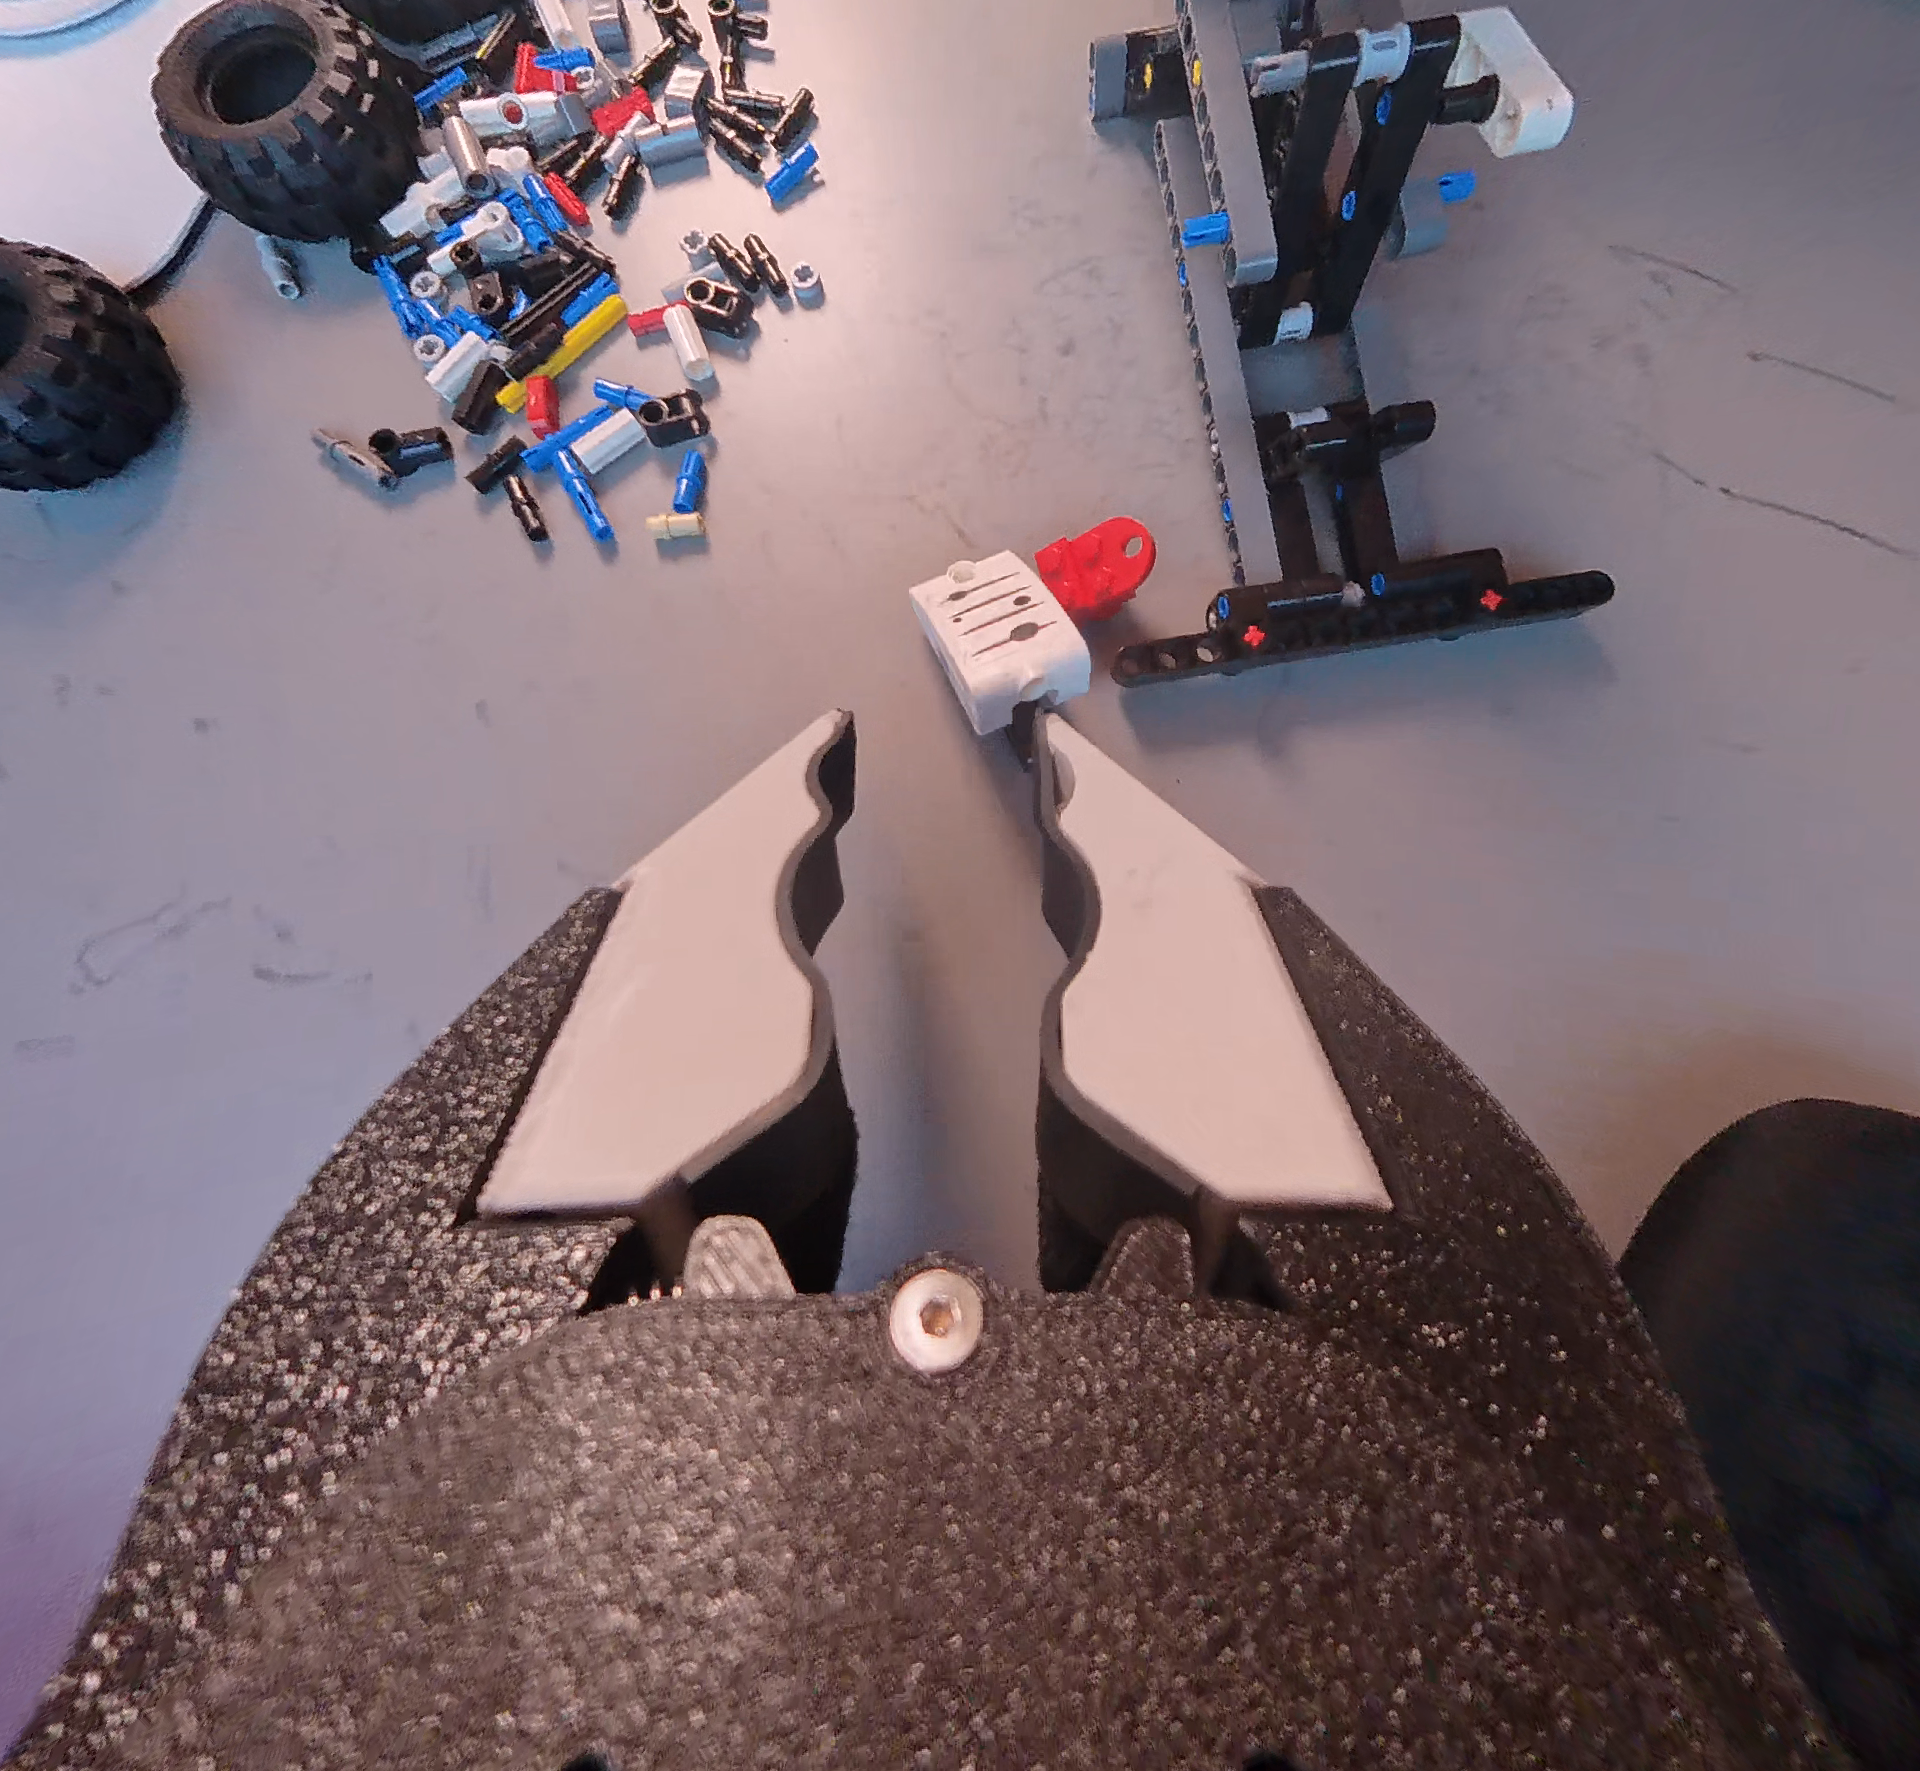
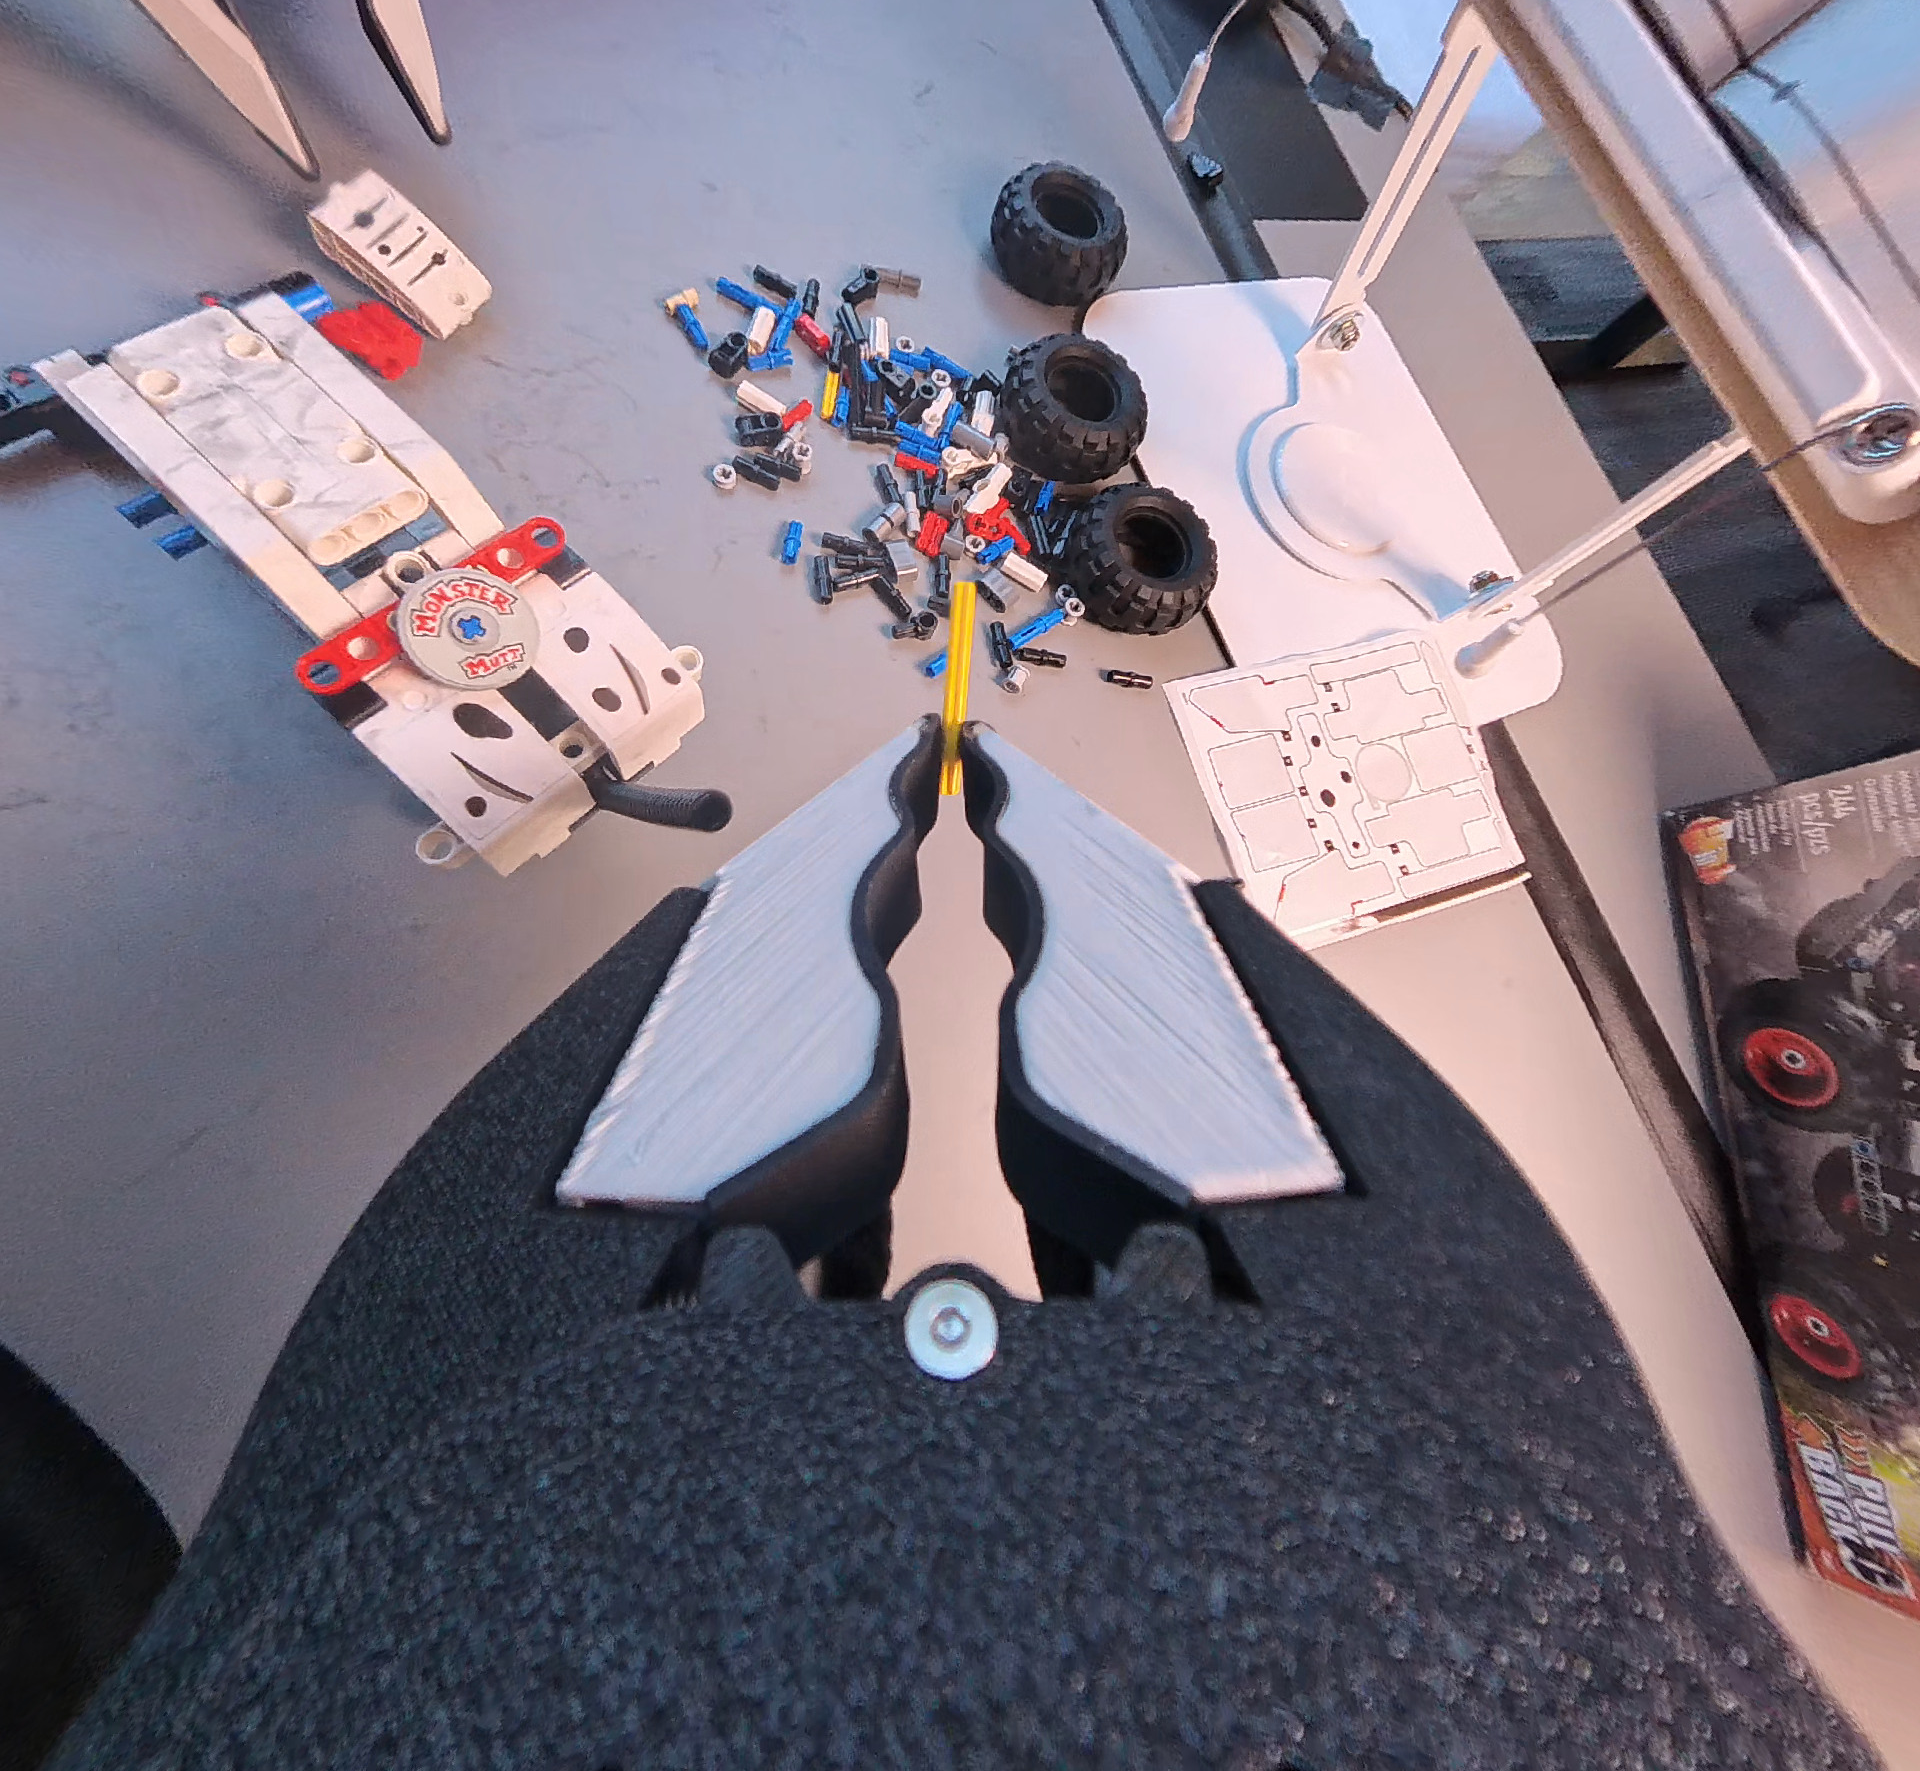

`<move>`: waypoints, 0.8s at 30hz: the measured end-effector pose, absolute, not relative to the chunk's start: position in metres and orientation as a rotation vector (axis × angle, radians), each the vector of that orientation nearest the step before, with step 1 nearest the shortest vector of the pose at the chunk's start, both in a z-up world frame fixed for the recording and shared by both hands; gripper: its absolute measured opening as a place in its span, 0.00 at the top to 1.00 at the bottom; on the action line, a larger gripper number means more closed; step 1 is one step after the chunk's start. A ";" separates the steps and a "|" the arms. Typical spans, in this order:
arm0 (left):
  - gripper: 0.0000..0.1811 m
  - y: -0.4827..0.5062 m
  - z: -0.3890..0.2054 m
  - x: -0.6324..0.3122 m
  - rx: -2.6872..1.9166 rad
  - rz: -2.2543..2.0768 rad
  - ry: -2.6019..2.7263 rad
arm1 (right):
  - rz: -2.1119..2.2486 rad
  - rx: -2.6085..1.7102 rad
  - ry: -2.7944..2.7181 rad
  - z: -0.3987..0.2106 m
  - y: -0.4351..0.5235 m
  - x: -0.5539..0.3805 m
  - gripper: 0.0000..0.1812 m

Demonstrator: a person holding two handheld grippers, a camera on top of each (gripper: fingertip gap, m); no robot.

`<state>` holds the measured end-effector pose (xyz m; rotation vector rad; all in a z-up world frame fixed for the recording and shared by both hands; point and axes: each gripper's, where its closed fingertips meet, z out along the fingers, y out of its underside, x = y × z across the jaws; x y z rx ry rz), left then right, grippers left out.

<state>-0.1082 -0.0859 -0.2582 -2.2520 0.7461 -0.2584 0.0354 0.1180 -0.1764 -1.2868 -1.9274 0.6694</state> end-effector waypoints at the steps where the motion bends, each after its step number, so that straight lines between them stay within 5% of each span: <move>1: 0.82 -0.087 -0.255 -0.110 -2.251 -0.246 0.738 | 0.676 -1.283 -1.911 -0.172 0.118 0.037 0.99; 11: 0.83 -0.056 -0.142 -0.039 -1.749 -0.489 0.688 | 0.978 -1.068 -2.027 -0.136 -0.002 0.034 0.99; 24: 0.95 -0.073 -0.164 0.026 -1.723 -0.515 0.991 | 0.933 -0.990 -2.207 -0.175 -0.062 0.029 0.99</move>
